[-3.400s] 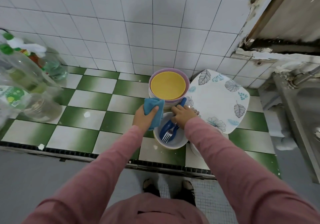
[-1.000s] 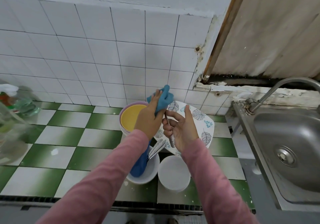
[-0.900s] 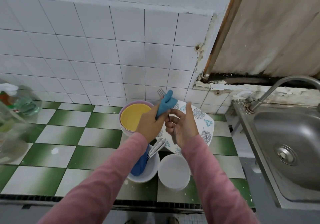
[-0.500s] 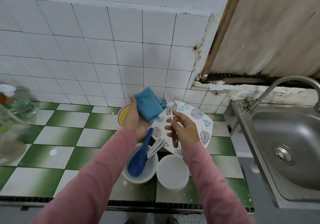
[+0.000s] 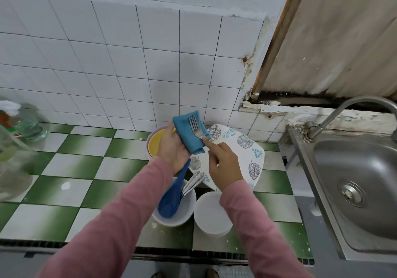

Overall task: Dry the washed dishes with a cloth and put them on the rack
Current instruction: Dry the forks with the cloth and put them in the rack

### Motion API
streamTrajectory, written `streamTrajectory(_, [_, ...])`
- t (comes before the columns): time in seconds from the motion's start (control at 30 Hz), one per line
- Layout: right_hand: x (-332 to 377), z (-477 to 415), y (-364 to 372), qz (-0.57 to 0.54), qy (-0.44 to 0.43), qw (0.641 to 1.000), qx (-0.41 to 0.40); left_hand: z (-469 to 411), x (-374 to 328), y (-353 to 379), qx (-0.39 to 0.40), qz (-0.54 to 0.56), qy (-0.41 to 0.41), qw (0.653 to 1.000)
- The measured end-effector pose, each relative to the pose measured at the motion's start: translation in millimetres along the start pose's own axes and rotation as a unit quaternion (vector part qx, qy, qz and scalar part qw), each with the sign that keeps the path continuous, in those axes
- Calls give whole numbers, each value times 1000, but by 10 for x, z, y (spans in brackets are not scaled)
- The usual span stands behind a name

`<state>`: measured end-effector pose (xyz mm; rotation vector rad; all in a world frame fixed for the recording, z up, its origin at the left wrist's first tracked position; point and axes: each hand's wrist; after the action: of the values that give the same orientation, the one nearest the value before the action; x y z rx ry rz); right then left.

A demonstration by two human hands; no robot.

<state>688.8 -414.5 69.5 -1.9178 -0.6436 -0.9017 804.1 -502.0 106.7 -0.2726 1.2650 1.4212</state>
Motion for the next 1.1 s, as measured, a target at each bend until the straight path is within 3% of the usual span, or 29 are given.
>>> streamTrajectory(0.2, [72,-15,-2,-128,70,989,-15,-31,110,-46,18,9,-26,999])
streamTrajectory(0.5, [158,-79,-28,-278,251,926,-45,-1,5,-13,13,-7,0,1000])
streamTrajectory(0.73, [117,-1,18,-199,237,950,-29,-55,-34,-125,13,-5,14,1000])
streamTrajectory(1.1, [165,-30,-33,-119,195,970,-83,-119,122,-101,-18,-23,8,1000])
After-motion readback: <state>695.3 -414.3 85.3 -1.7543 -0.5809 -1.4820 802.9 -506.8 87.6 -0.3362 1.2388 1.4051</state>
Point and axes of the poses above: each hand's wrist, its own z-axis away from the middle knuckle, its own y-axis out of the palm, x = y × z, and after that the axes turned 9 degrees about -z, right-handed
